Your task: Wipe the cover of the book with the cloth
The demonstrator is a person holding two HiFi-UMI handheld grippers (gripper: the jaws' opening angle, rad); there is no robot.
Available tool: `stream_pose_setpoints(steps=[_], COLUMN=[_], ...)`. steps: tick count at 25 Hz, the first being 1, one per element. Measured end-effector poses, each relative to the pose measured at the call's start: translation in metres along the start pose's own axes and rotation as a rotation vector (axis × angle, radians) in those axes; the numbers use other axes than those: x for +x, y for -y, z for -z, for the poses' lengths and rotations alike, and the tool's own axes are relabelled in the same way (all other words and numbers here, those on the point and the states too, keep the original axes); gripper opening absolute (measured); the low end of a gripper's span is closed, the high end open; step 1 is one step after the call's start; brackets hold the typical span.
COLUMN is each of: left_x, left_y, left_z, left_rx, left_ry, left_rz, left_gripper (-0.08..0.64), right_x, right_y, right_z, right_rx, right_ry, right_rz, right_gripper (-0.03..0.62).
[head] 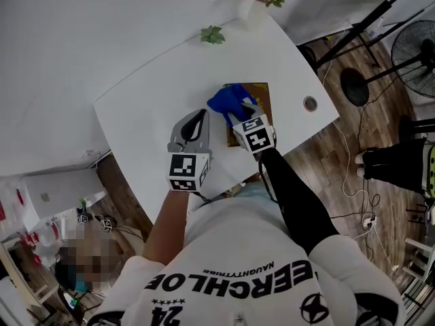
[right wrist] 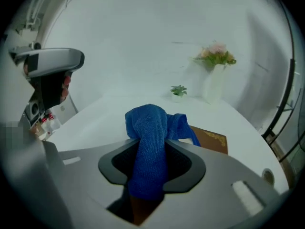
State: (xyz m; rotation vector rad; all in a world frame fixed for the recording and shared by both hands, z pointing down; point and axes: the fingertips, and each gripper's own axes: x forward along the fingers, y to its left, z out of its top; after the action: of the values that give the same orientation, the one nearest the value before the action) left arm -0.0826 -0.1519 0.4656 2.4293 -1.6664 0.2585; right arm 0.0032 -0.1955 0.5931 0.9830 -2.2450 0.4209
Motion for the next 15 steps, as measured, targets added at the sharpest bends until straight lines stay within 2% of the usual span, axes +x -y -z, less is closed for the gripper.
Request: stream_pose_setpoints(steps=[9, 12, 15], left_x=[0.019, 0.019, 0.015], left_y=[0.017, 0.017, 0.016], left_z=[-0.003, -0.004, -0.004], left_rx=[0.011, 0.007, 0.009], left_ry=[0.002, 0.003, 0.006], left_rz=[0.052, 0.060, 0.057], left_gripper=[0.058, 0.058, 0.058], right_x=[-0.048, -0.052, -0.056], right_y=[0.102, 0.108, 0.095], right_z=[0.043, 0.043, 0.029], right_rx=[0.161, 0.199, 0.203], right_ry=[-0.021, -0.019, 0.007], right_rz=[0.283, 0.290, 0.263], right_gripper=[0.131, 0.130, 0.132])
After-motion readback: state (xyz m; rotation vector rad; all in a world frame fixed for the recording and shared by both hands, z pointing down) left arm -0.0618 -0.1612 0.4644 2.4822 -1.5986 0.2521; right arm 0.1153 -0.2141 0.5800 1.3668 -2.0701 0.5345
